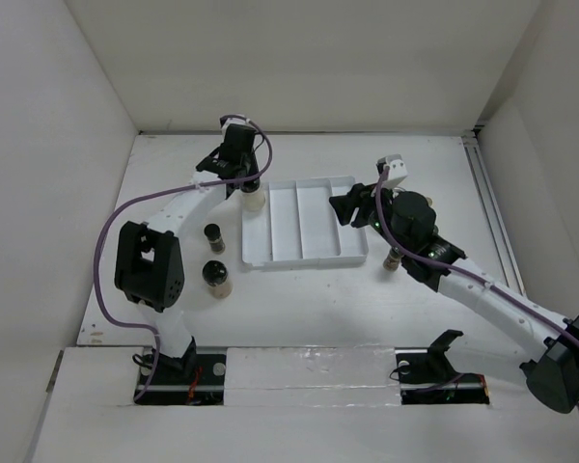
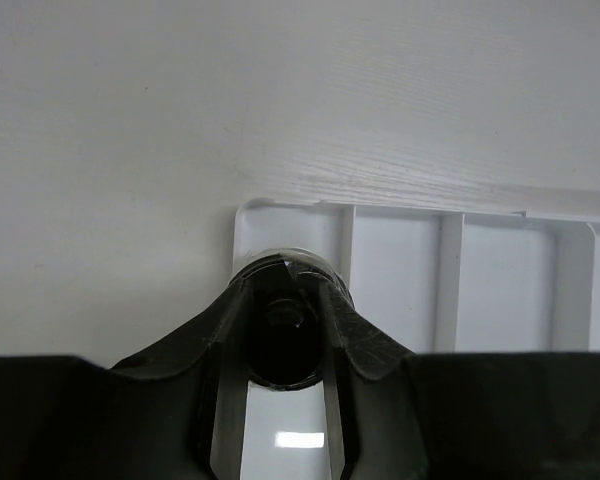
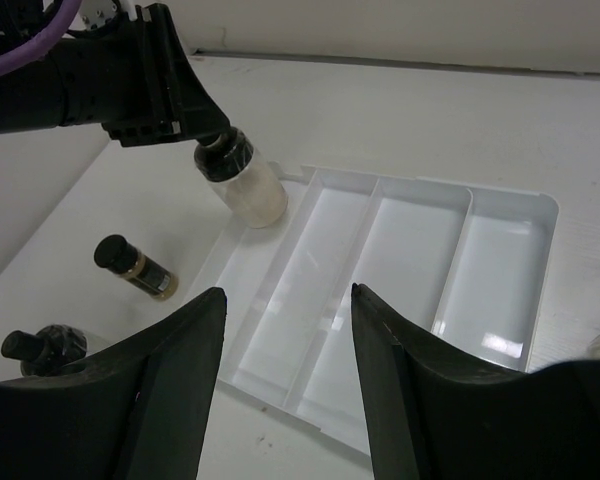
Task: Organize the condiment bottles
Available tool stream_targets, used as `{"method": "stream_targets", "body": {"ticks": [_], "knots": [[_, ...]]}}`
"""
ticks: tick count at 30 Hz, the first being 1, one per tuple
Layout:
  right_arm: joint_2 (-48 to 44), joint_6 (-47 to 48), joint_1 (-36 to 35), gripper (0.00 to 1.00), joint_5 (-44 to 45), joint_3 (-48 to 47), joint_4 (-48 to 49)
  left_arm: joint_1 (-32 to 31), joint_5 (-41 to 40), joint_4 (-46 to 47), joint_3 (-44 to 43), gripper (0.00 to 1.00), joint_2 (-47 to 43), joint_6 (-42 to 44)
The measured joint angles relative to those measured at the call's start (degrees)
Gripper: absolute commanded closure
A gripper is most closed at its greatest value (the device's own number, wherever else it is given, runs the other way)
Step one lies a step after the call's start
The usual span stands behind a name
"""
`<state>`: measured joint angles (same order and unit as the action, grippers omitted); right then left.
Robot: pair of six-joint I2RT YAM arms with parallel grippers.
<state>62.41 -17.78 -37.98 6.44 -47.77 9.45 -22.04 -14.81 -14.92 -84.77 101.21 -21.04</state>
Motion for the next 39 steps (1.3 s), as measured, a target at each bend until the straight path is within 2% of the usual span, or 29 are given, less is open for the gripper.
{"method": "stream_targets", "body": {"ticks": [2,7,10,15,17,18,19,21,22,25,26,28,29,30,32,33,34,39], "knots": [[0.2,0.0,0.0,0.41,0.0,0.0,0.0,0.0,0.0,0.4,0.0,0.86,0.1,0.2],[0.2,0.1,0.0,0.41,0.0,0.0,0.0,0.0,0.0,2.1,0.0,0.69,1.8,0.5],[0.2,0.1,0.0,0.41,0.0,0.0,0.0,0.0,0.1,3.3,0.0,0.62,3.1,0.5],[0.2,0.2,0.0,0.41,0.0,0.0,0.0,-0.4,-0.2,4.5,0.0,0.28,3.1,0.5],[0.2,0.2,0.0,0.41,0.3,0.0,0.0,-0.8,0.1,4.4,0.0,0.22,2.9,0.5],[0.2,0.2,-0.1,0.44,0.8,0.0,0.0,-1.1,0.3,4.3,0.0,0.20,2.4,0.5],[0.2,0.2,-0.2,0.54,1.7,0.0,0.0,-1.4,0.9,3.8,0.0,0.20,1.6,0.5],[0.2,0.0,-0.4,0.66,3.9,0.0,0.0,-2.2,2.0,2.8,0.0,0.20,-1.5,0.5],[0.2,-0.2,-0.4,0.78,5.4,0.0,-0.1,-2.4,3.4,3.0,0.6,0.20,-4.2,0.4],[0.2,-1.0,-0.3,0.80,10.6,0.0,-0.6,-3.2,7.4,4.5,5.5,0.21,-17.0,0.0],[0.2,-1.4,-0.3,0.78,12.2,-0.1,-1.2,-3.3,8.7,4.8,8.0,0.21,-23.3,-0.3],[1.1,-2.6,0.3,0.66,15.8,-1.0,-3.6,-3.3,10.6,7.0,12.7,0.21,-34.7,-0.8],[2.0,-3.4,0.7,0.59,17.6,-2.0,-5.2,-3.3,11.6,7.9,15.2,0.21,-40.5,-1.2],[3.0,-4.0,1.4,0.45,19.5,-3.0,-7.3,-3.3,12.3,8.5,17.4,0.21,-45.1,-1.5],[4.6,-5.5,2.9,0.34,22.9,-4.4,-10.9,-3.1,13.6,10.3,22.0,0.21,-54.5,-2.4],[5.2,-6.2,3.9,0.26,24.5,-4.7,-12.9,-3.1,14.0,10.4,23.8,0.21,-57.7,-2.7],[5.7,-7.1,5.2,0.23,26.1,-4.9,-15.0,-3.1,14.5,10.6,25.6,0.21,-60.3,-2.9],[6.2,-10.4,12.9,0.23,31.3,-4.9,-23.0,-3.1,15.0,7.6,34.0,0.22,-67.0,-3.4]]}}
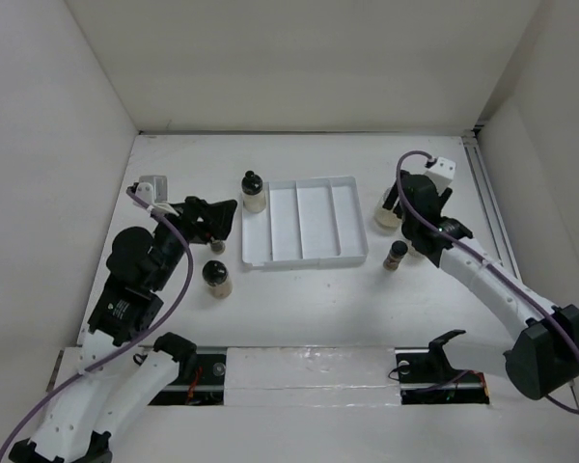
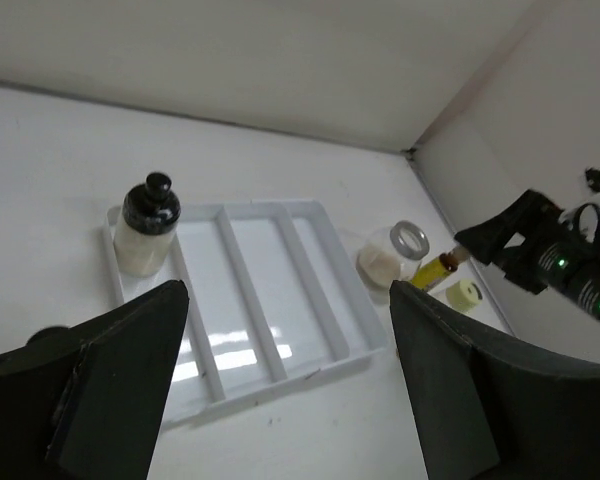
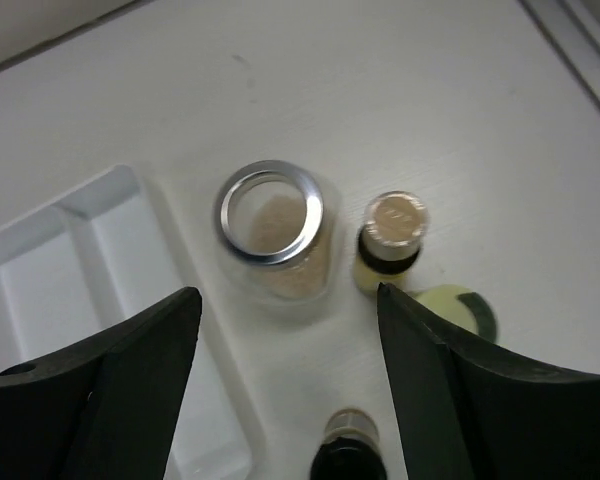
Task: Organize the condiment bottles
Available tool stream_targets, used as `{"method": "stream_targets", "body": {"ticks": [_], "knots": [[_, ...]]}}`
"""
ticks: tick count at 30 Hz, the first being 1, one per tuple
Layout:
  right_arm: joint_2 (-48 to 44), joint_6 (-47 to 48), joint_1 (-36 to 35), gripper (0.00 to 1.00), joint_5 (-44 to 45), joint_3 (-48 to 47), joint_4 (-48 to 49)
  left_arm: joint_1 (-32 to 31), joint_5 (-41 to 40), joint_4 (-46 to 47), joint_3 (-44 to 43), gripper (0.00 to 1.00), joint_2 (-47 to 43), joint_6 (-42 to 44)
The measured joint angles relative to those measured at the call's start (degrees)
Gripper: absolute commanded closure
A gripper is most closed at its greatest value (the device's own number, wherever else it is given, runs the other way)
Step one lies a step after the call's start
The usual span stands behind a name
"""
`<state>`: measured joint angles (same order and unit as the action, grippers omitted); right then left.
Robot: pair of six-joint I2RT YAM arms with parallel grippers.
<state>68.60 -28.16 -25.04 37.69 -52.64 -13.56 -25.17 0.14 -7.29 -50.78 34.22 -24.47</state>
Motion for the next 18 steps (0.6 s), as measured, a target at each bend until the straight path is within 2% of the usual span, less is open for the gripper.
{"method": "stream_targets", "body": {"ticks": [3,5,10,11,14,17,18], "knots": [[0.0,-1.3,4.1,0.23,2.1,0.0,-2.4,0.0,0.3,-1.3,3.5,0.22,-2.5,0.0],[0.0,-1.5,6.1,0.27,2.7,0.0,-3.1,0.0,1.0,-1.4,5.2,0.22,-3.7,0.3],[4.7,-0.7,12.3,0.28,-0.5,-2.2,-3.0,-1.3,1.8,-0.5,6.2,0.22,-5.1,1.5],[5.9,-0.4,12.7,0.28,-0.9,-2.4,-2.9,-1.6,1.7,-0.5,6.2,0.22,-5.2,1.9],[8.5,0.7,13.0,0.37,-2.7,-2.4,-3.1,-2.1,1.1,-0.4,6.2,0.22,-6.0,2.8],[9.5,1.3,13.6,0.37,-5.1,-2.4,-2.5,-2.1,0.7,-0.3,6.2,0.24,-7.1,3.2],[9.8,1.5,14.1,0.40,-5.7,-2.4,-2.3,-2.1,0.7,-0.3,6.2,0.24,-7.3,3.3]]}}
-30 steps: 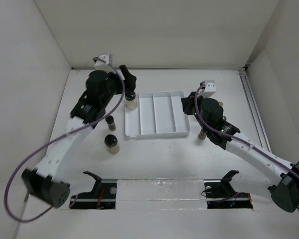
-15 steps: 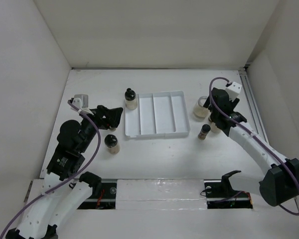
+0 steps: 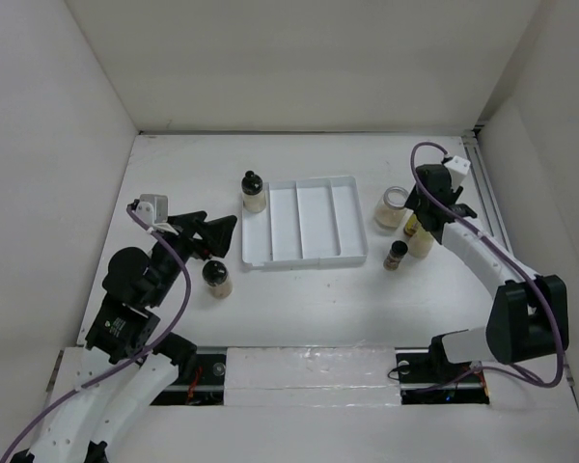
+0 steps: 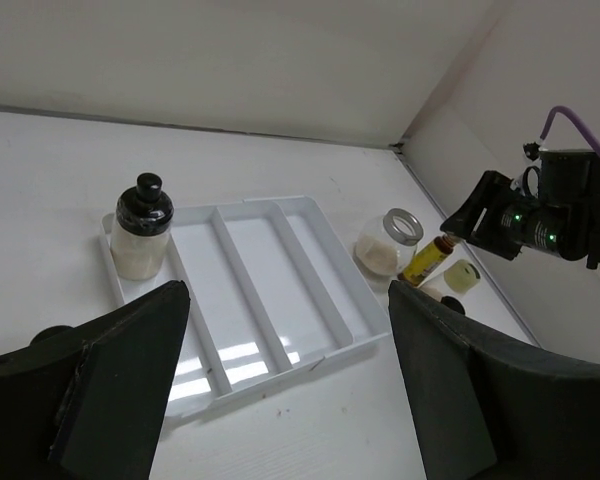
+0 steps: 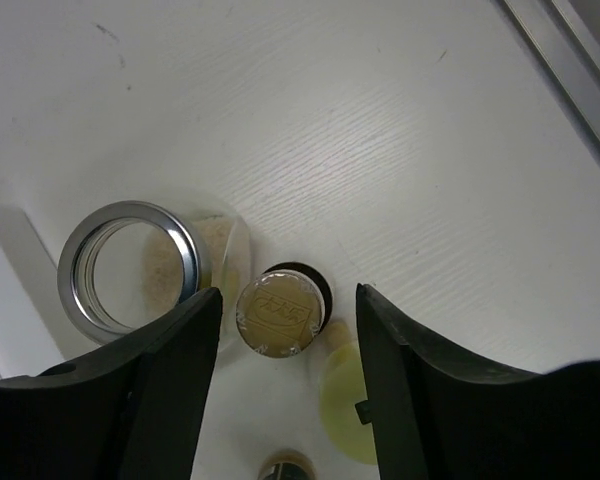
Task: Organize the condiment bottles
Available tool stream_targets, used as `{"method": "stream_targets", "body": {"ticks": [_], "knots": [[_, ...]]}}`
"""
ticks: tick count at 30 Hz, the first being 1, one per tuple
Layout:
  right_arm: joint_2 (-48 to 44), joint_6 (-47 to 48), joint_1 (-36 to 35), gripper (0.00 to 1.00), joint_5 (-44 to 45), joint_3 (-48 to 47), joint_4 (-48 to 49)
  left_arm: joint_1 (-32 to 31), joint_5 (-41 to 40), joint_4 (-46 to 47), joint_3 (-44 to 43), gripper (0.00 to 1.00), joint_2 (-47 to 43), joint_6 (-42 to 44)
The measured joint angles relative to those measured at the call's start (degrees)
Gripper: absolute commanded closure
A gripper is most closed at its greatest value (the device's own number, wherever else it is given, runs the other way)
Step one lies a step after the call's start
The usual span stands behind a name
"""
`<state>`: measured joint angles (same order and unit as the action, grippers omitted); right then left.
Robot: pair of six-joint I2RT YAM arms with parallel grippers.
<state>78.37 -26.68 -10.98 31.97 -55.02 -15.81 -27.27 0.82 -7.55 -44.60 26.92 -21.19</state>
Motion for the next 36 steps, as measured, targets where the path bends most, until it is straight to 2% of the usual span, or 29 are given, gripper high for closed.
{"method": "stream_targets", "body": {"ticks": [3,4,9,14,19,23,26,31,36], "knots": [[0.8,0.6,1.1,0.47,-1.0,0.0,0.9,0.0,-0.2,0.0,0.0,0.24,-0.2,0.2],[1.1,0.7,1.4,0.53,-1.2,-0.1,1.1,0.0,-0.2,0.0,0.0,0.24,-0.2,0.2],[3.0,1.0,2.0,0.69,-1.9,-0.8,2.2,0.0,-0.3,0.0,0.0,0.24,-0.1,0.4],[0.5,0.3,1.9,0.71,-1.3,-0.7,0.1,0.0,-0.4,0.0,0.0,0.25,0.0,0.4],[-9.9,0.8,0.8,0.73,1.9,-2.8,-4.5,0.0,-0.6,0.0,0.0,0.25,0.0,0.4],[-17.1,1.8,-3.7,0.74,1.9,-8.9,-5.2,0.0,-0.9,0.0,0.0,0.25,0.2,0.4],[-18.1,2.5,-9.1,0.74,-1.2,-13.6,-3.2,0.0,-1.2,0.0,0.0,0.26,0.4,0.4],[-10.2,3.0,-21.3,0.74,-7.6,-18.1,1.7,0.8,-4.9,-0.6,0.0,0.27,0.2,0.1],[8.9,4.2,-32.5,0.74,-11.8,-26.3,4.0,1.3,-12.4,-2.9,0.0,0.27,-2.8,-1.9]]}}
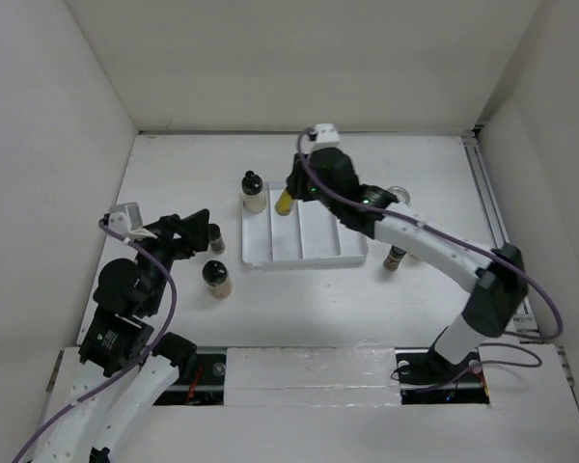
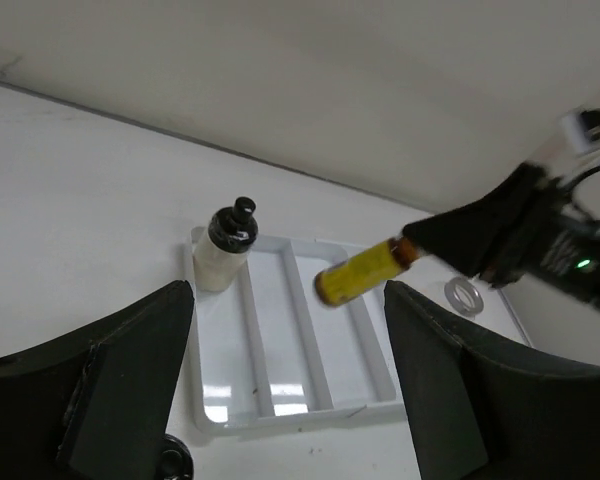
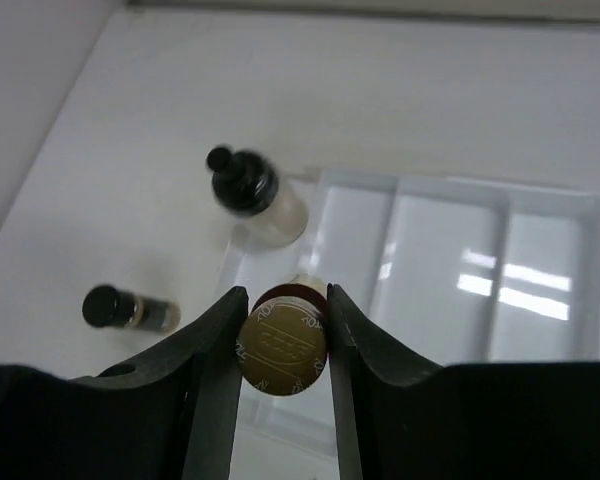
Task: Organize the condiment bottles
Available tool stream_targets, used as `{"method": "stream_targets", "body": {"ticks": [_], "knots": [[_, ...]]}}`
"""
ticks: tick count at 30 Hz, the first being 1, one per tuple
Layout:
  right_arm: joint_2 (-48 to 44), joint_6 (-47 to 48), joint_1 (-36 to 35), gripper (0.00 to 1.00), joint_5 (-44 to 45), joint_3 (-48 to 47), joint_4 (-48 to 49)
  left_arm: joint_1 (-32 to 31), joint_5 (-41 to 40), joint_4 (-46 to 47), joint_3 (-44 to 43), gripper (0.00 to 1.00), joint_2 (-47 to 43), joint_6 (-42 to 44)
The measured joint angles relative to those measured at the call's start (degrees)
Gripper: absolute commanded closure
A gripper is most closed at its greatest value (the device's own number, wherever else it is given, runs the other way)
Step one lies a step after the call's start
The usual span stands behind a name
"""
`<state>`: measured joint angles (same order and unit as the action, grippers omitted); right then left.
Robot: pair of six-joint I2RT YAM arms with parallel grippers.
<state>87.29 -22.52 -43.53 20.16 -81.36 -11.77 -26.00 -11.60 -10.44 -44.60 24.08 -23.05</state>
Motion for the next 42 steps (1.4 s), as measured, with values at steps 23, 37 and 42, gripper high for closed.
{"method": "stream_targets", "body": {"ticks": [23,37,42], "knots": [[32.7,6.9,-10.4,0.61,5.3,-19.5,-0.8,0.7,-11.4,-1.5,0.0,0.27,-4.7,-3.7],[26.9,7.6,-12.0,0.23,4.9,-18.8,-1.1,0.7,-17.9,-3.5,0.0,0.16,-4.7,-8.5],[13.3,6.8,-15.0,0.34,-2.2,-10.7,1.3,0.7,-21.5,-4.9,0.0,0.16,-4.7,-11.1]]}}
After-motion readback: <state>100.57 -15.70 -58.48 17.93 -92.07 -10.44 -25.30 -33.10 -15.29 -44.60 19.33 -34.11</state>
